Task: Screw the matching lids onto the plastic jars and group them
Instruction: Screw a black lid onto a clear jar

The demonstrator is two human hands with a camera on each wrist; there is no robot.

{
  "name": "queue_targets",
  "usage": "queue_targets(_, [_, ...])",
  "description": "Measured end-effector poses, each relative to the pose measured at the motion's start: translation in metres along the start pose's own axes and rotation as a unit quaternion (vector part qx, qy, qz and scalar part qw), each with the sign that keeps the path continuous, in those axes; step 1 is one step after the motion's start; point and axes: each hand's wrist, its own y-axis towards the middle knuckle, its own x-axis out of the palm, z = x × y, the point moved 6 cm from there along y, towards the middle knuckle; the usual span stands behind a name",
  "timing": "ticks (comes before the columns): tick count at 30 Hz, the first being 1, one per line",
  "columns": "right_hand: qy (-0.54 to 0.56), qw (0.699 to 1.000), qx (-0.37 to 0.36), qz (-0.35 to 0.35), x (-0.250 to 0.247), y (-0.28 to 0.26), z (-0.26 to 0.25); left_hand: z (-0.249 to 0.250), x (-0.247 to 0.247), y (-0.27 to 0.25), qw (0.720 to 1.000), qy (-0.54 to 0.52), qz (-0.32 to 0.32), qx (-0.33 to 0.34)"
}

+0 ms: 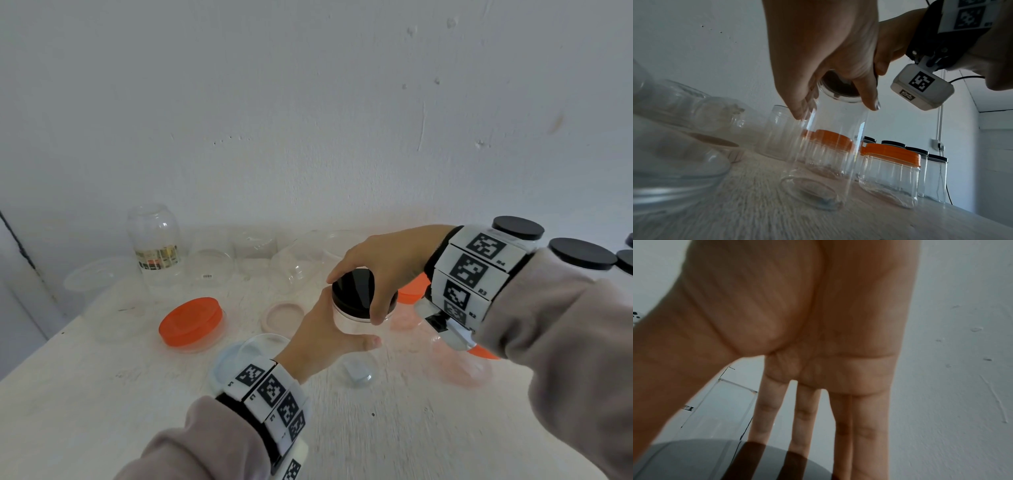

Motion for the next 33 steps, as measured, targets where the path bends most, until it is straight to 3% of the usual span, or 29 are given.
queue_targets(8, [0.052,0.996,0.035,0.064,0.005,0.003,0.007,0.000,-0.001,-0.003,1.000,0.004,0.022,-0.004])
queue_targets(13, [0.022,0.991,0.083,0.102,0.010,0.003,0.009,0.000,-0.001,-0.002,1.000,0.004,0.024,-0.003])
queue_targets(20, [0.024,0.998,0.056,-0.017,0.008,-0.002,0.009,-0.002,0.000,0.000,1.000,-0.001,0.014,-0.004])
queue_targets(24, [0.023,0.999,0.036,0.007,0.004,-0.001,0.007,-0.002,0.001,0.000,1.000,0.003,0.010,-0.006])
queue_targets(31, [0.006,0.992,0.103,0.074,0.006,0.003,0.008,-0.002,-0.001,0.000,1.000,0.005,0.015,-0.002])
queue_targets(33, [-0.001,0.992,0.108,0.065,0.007,0.003,0.010,-0.002,-0.001,0.000,1.000,0.004,0.012,-0.001])
